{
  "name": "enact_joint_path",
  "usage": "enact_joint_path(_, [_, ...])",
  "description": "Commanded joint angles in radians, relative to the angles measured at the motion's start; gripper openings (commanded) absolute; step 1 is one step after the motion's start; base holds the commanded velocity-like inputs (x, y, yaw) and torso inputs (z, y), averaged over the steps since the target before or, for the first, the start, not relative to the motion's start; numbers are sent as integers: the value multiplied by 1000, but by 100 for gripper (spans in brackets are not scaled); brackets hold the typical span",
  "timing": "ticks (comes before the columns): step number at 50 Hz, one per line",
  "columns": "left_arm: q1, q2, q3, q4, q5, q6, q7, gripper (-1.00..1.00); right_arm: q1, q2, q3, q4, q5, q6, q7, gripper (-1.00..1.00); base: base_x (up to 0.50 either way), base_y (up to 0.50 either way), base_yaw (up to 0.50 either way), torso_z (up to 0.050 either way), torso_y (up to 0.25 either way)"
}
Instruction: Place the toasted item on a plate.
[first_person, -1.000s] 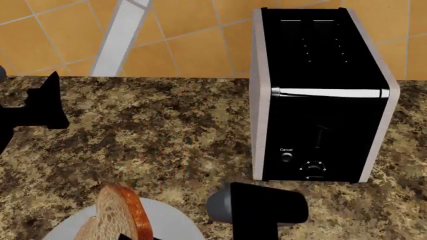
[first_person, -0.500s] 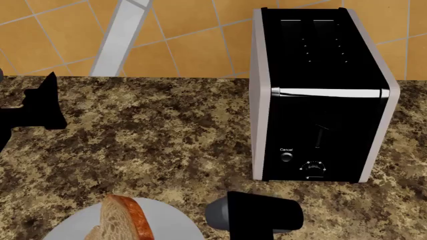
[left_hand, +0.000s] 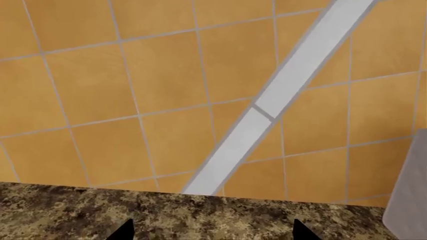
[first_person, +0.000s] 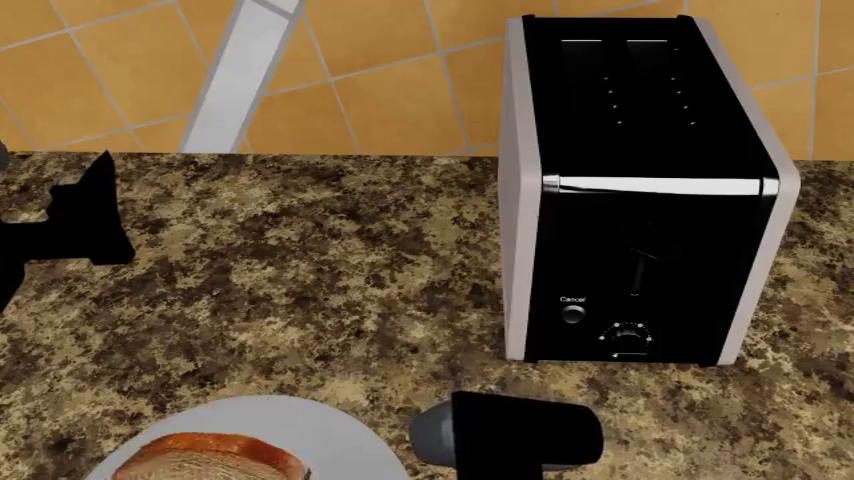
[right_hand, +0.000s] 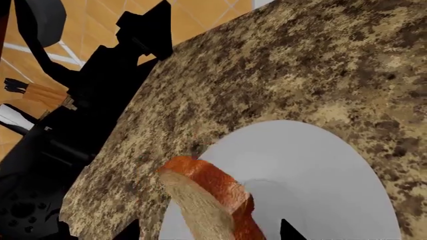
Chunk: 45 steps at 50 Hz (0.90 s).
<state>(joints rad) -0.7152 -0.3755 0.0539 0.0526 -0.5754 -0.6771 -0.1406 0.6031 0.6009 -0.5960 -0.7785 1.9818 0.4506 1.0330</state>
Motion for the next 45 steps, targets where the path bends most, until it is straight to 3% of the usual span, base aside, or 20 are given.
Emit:
enact_joint_path(1, [4, -1, 1, 4, -4, 0, -3, 100, -9, 8, -2, -5, -12, 7, -11, 100, 0, 0, 0, 0, 0])
enact_joint_path(15, [11, -4, 0, 9, -9, 2, -7, 100, -4, 7, -7, -14, -14, 9, -4, 100, 0, 0, 0, 0, 0])
enact_joint_path(24, [13, -5, -2, 7, -12, 5, -8, 100, 138, 18, -40, -18, -5, 81, 92, 100, 0, 0, 0, 0, 0])
enact_joint_path(45, [9, -13, -11, 31, -31, -8, -18, 100, 319, 42, -8, -85, 98, 77, 211, 100, 0, 0, 0, 0, 0])
